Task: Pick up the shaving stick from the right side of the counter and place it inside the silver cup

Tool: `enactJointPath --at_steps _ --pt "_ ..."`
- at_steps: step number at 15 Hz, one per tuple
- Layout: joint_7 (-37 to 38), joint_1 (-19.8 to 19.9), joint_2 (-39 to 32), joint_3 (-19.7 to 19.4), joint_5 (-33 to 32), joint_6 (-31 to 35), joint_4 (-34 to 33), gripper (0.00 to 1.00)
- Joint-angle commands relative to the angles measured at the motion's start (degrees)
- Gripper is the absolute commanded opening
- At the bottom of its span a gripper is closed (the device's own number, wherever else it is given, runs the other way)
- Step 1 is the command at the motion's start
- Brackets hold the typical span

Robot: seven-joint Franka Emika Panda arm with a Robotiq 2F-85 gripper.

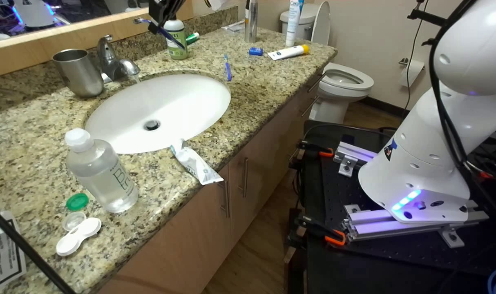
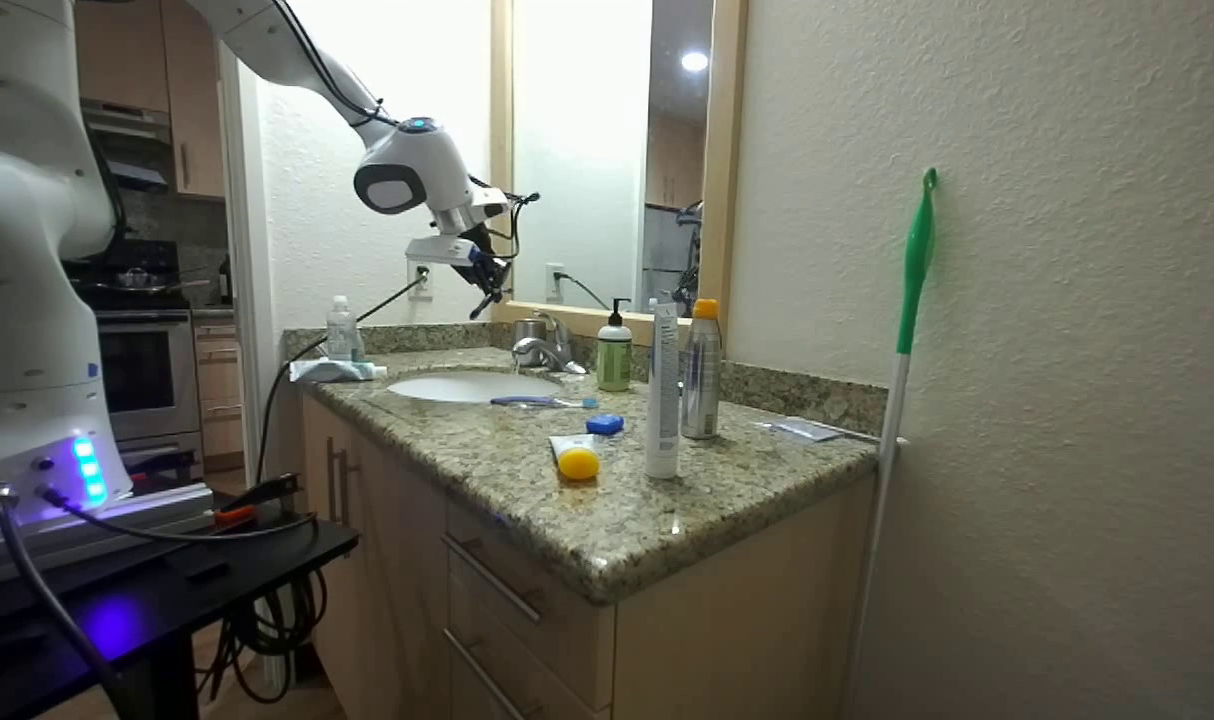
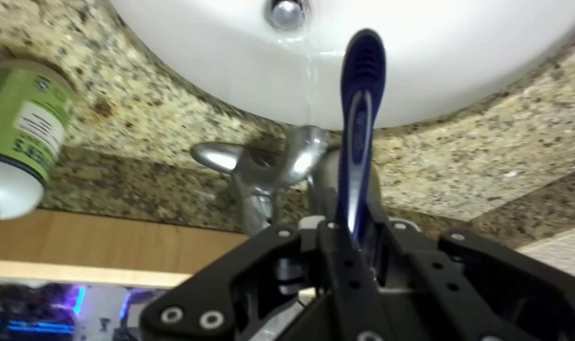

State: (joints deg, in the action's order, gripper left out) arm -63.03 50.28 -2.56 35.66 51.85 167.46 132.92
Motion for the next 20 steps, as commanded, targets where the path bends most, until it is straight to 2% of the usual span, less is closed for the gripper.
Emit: enactJointPath --at_steps 1,3,4,5,8,9,10,12,14,17,20 --pt "-15.7 -1.3 8.7 3.6 14.3 -3.3 3.3 0.03" --pt "-24.4 -3.8 9.9 3.0 22.2 -2.8 3.5 0.03" --pt "-23.1 -3.5 10.8 2.6 22.3 -3.4 5.2 0.03" --pt "-19.7 -3.7 8.2 3.5 19.6 -1.6 1.8 0.13" --pt "-20.7 -3.9 9.0 3.0 20.6 -1.7 3.6 0.13" --pt "-20.7 -3.9 9.0 2.9 20.6 -1.7 3.7 0.03" --pt "-23.5 -4.0 6.8 2.4 23.8 -0.7 1.1 0.03" --pt "-33.5 -5.7 1.7 2.6 33.8 2.9 -6.6 0.03" --pt "-41.4 -6.3 -1.4 3.9 39.7 3.8 -12.6 0.03" --pt "-53.1 -7.5 -6.7 4.6 46.0 4.6 -20.8 0.03" --pt "-64.0 -9.2 -13.7 3.1 51.9 6.8 -26.7 0.03"
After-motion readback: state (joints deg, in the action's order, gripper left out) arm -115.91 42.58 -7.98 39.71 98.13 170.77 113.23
